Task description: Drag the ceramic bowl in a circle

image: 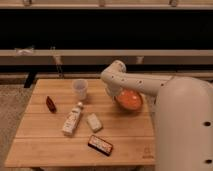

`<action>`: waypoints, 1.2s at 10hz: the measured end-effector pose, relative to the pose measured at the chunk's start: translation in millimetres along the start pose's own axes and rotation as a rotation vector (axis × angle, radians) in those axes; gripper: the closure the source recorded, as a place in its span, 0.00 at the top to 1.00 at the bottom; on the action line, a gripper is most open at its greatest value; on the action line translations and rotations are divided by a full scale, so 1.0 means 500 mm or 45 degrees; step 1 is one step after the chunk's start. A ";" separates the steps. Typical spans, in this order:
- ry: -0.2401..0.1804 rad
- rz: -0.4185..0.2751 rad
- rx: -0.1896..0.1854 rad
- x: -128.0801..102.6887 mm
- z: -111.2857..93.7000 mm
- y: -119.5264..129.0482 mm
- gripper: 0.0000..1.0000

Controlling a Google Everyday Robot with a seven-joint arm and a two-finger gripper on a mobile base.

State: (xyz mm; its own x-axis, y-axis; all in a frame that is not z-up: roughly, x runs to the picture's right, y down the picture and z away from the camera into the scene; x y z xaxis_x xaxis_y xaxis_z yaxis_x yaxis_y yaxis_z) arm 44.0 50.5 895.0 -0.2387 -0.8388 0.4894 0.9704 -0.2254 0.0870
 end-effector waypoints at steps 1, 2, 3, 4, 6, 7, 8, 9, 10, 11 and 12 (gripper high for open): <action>0.015 -0.020 0.012 0.020 -0.001 -0.019 0.00; 0.031 -0.050 0.026 0.041 -0.005 -0.045 0.00; 0.043 -0.092 0.053 0.056 -0.012 -0.082 0.00; 0.042 -0.113 0.072 0.053 -0.018 -0.106 0.00; 0.030 -0.157 0.105 0.025 -0.030 -0.145 0.00; 0.012 -0.181 0.130 -0.010 -0.041 -0.170 0.00; -0.006 -0.188 0.152 -0.038 -0.048 -0.185 0.00; -0.027 -0.183 0.170 -0.062 -0.052 -0.185 0.02; -0.052 -0.175 0.183 -0.083 -0.055 -0.175 0.10; -0.071 -0.165 0.190 -0.096 -0.056 -0.163 0.19; -0.087 -0.152 0.196 -0.105 -0.056 -0.154 0.30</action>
State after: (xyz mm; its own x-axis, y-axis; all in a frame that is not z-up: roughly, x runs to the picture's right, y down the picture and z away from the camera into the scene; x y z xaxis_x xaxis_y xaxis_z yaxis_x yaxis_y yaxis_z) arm -19.1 98.0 838.1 -0.3545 -0.7740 0.5247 0.9308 -0.2384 0.2771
